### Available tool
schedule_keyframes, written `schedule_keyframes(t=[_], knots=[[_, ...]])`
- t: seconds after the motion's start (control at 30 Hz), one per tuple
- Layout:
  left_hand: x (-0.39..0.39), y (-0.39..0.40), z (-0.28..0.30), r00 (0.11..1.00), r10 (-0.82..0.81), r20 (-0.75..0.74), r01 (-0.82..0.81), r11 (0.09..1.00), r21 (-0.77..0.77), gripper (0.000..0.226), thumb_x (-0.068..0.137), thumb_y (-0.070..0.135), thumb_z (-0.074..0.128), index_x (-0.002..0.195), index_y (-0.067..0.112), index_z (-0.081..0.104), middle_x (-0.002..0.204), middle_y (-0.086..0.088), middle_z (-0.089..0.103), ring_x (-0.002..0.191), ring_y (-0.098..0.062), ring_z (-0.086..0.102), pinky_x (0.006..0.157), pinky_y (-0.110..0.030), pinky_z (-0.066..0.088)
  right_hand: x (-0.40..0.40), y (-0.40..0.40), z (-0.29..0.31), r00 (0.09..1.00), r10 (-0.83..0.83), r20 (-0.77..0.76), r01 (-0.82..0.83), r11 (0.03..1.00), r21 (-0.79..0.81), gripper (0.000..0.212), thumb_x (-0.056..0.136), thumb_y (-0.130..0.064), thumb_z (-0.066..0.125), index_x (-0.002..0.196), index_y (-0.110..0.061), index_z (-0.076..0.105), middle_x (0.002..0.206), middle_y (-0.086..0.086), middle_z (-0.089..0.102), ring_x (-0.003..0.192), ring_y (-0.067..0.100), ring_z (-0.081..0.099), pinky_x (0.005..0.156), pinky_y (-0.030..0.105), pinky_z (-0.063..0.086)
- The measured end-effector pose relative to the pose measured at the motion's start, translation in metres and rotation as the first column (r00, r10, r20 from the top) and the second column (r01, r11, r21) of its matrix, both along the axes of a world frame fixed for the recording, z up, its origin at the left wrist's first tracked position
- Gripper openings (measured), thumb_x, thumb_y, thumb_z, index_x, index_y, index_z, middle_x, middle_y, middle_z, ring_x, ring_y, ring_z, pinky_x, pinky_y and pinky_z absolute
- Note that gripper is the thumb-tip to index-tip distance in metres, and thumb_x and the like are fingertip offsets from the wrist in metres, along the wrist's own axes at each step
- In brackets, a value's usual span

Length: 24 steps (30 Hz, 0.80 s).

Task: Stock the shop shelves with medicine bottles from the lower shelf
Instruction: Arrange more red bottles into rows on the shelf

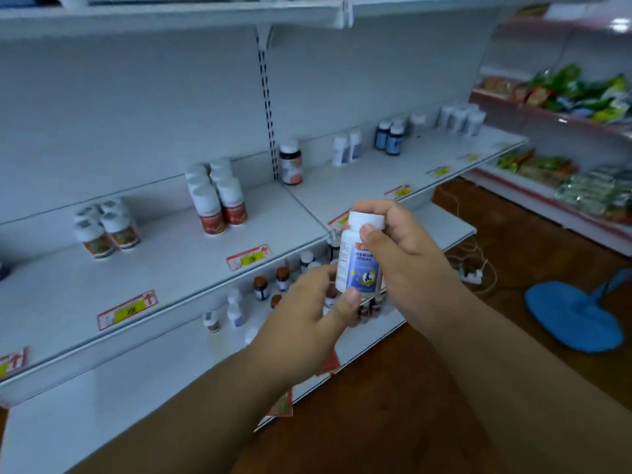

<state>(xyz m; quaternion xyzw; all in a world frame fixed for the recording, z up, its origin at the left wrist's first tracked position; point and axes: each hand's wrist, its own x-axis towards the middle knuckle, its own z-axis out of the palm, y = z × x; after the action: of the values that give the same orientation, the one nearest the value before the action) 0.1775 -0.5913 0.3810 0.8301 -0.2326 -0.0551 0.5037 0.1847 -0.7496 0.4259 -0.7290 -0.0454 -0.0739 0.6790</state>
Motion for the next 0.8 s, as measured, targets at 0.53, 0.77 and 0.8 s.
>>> schedule_keyframes(t=[0.53, 0.77, 0.8], knots=[[0.21, -0.092, -0.006, 0.999, 0.041, 0.01, -0.042, 0.998, 0.049, 0.063, 0.083, 0.081, 0.023, 0.126, 0.044, 0.049, 0.121, 0.016, 0.055, 0.111, 0.001, 0.052, 0.091, -0.025, 0.045, 0.207, -0.095, 0.01, 1.0, -0.005, 0.023, 0.008, 0.989, -0.149, 0.021, 0.097, -0.02, 0.061, 0.117, -0.023, 0.058, 0.098, 0.0, 0.065, 0.089, 0.017, 0.067, 0.083, 0.045, 0.059], [0.292, -0.152, -0.024, 0.994, 0.106, -0.032, -0.104, 0.992, 0.07, 0.065, 0.078, 0.081, 0.028, 0.127, 0.044, 0.047, 0.127, 0.016, 0.053, 0.11, -0.003, 0.054, 0.094, -0.035, 0.049, 0.298, -0.161, -0.007, 1.0, 0.001, -0.001, -0.001, 0.983, -0.181, 0.023, 0.091, -0.021, 0.069, 0.104, -0.037, 0.058, 0.102, -0.004, 0.067, 0.092, 0.015, 0.068, 0.085, 0.046, 0.058], [0.304, -0.161, -0.03, 0.99, 0.138, -0.026, -0.135, 0.987, 0.092, 0.075, 0.076, 0.083, 0.027, 0.132, 0.037, 0.048, 0.129, 0.015, 0.052, 0.112, -0.004, 0.054, 0.095, -0.036, 0.049, 0.313, -0.173, -0.012, 1.0, 0.025, -0.007, -0.026, 0.982, -0.185, 0.024, 0.091, -0.022, 0.069, 0.105, -0.037, 0.057, 0.105, -0.004, 0.067, 0.093, 0.014, 0.068, 0.086, 0.045, 0.058]])
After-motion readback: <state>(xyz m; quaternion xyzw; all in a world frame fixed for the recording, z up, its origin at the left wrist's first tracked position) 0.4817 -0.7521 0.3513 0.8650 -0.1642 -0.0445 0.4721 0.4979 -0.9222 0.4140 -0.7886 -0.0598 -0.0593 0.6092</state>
